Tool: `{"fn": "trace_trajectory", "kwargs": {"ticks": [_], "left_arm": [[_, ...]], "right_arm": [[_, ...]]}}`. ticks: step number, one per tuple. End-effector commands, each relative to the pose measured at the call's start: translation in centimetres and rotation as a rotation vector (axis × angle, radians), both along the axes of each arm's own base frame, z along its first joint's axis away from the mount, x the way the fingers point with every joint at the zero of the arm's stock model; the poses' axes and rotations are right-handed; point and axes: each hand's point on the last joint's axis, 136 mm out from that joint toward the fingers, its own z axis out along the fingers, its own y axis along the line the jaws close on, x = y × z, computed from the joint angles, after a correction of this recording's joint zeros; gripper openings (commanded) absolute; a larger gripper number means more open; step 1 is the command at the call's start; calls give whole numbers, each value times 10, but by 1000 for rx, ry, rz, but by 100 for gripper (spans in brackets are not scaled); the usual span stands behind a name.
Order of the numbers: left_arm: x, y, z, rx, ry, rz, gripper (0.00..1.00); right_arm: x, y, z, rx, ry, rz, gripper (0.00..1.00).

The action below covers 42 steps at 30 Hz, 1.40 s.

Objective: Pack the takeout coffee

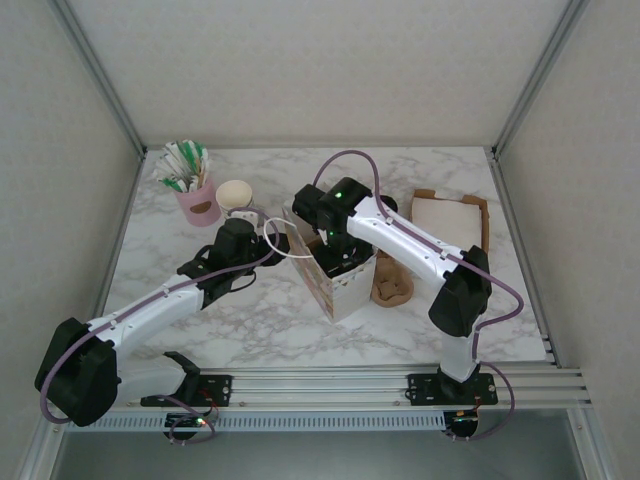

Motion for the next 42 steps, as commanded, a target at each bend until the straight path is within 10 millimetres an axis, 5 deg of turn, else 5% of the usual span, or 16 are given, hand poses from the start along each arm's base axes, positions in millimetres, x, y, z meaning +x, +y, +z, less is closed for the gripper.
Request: {"fn": "trace_trajectory", "kwargs": {"ticks": [1,18,42], "left_arm": [[4,0,9,16,-27,7,57],[4,1,10,18,-29,9,57],[3,2,10,20,-28,9,57]], "right_arm": [[-6,-2,3,-2,-5,5,64],[-5,0,-29,-6,14,11,64],[-5,1,-29,7,7,11,64]]}}
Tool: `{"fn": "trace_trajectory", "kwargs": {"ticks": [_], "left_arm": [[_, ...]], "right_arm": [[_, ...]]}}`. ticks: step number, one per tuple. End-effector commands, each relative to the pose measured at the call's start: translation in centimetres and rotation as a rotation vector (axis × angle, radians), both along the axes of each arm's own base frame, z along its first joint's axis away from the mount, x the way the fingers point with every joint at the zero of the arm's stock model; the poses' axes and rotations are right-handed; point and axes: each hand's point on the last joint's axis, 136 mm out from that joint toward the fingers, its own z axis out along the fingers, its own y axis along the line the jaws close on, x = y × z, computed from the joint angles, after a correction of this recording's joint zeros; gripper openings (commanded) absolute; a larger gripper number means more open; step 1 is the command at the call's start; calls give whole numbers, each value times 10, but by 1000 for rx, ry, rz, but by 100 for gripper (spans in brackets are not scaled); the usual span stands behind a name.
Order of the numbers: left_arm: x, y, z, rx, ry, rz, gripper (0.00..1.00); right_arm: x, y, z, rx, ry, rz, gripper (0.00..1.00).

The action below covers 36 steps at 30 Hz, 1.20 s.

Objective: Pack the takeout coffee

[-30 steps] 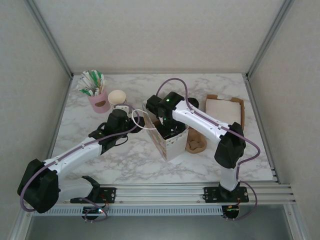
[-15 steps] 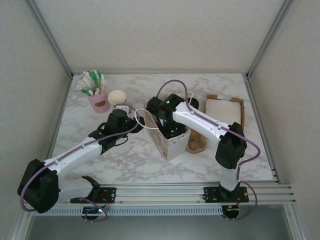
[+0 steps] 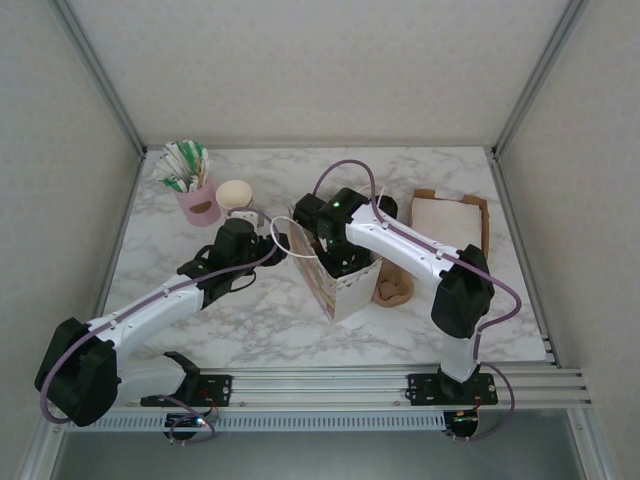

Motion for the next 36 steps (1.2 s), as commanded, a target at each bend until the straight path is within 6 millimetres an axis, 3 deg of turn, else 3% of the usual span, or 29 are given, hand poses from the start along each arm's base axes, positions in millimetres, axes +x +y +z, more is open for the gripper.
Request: {"fn": "trace_trajectory", "kwargs": {"ticks": [1,17,29,36], "left_arm": [[3,1,11,17,-31,8,57],[2,2,13,16,-32,11,57],[1,3,14,19,-36,12,57],[-1,4,15,18,-38,14,57]], "right_arm": [[-5,0,-2,9,8,6,64],[-7,0,-6,10,13,6,64],[-11,1,-35,13,50,-2,64],[-11,2,-37,26,46,-6,64]]}}
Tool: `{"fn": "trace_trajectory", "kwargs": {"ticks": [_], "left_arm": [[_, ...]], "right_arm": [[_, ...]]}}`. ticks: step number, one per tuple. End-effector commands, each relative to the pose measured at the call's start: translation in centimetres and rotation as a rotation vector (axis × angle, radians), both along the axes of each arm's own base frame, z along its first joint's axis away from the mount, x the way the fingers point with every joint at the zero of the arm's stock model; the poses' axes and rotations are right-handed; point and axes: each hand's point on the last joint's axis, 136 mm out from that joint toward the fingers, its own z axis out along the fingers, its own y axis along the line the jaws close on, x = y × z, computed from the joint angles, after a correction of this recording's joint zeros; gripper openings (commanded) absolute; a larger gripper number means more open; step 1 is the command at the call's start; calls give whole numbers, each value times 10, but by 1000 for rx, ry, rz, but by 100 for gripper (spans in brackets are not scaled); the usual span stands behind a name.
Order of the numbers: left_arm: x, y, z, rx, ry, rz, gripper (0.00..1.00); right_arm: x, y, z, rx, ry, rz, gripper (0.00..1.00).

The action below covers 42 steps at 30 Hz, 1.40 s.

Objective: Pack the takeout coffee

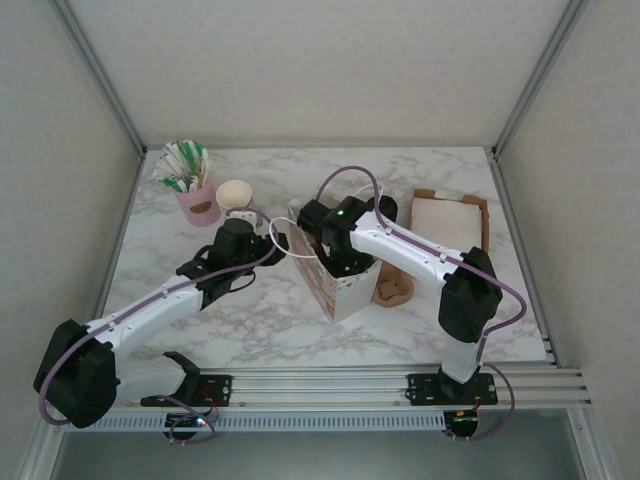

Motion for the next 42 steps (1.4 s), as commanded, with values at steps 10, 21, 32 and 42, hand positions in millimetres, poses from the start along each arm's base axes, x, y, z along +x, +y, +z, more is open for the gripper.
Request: {"fn": "trace_trajectory", "kwargs": {"ticks": [10,21,32,42], "left_arm": [[-2,-1,14,9,-31,-2,57],[-1,-1,14,11,-30,0,57],[0,-1,13,14,-29,-1,57],[-1,-2,12,14,-29,-2,57]], "right_arm": [[-9,3,-21,-1,56,-10,64],[-8,4,-23,0,59,-7,64],[-8,5,-23,-1,60,-6,65],[-8,5,-25,-4,64,-4,65]]}}
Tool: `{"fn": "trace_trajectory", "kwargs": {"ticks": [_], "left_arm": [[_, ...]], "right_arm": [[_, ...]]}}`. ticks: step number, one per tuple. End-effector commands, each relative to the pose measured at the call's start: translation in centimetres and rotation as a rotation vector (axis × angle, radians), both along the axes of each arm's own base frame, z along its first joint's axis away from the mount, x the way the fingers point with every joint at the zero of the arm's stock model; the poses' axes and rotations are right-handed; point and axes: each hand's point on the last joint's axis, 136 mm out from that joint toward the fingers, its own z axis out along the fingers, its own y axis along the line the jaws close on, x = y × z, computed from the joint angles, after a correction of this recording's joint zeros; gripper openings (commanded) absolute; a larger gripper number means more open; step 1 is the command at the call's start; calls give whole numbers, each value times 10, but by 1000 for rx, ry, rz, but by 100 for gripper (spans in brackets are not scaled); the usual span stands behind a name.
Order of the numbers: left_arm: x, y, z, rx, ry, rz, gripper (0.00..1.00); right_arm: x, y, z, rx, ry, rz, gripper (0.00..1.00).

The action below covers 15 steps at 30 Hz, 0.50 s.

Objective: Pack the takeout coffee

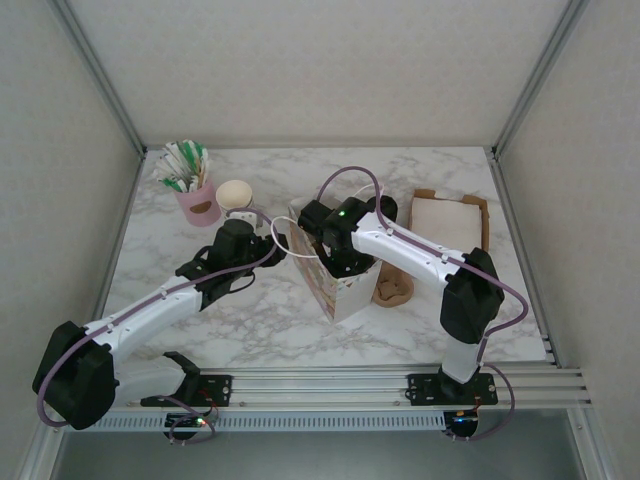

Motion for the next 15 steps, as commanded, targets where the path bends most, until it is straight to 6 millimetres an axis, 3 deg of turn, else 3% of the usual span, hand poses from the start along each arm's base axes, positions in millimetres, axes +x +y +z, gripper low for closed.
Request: {"fn": "trace_trajectory", "kwargs": {"ticks": [1,15], "left_arm": [[2,-2,11,6,-32,0,57],[2,-2,12,6,-36,-1,57]], "right_arm": [[-8,4,-25,-14,70,-4,65],[-11,4,-37,-17,89,-10,65]]}}
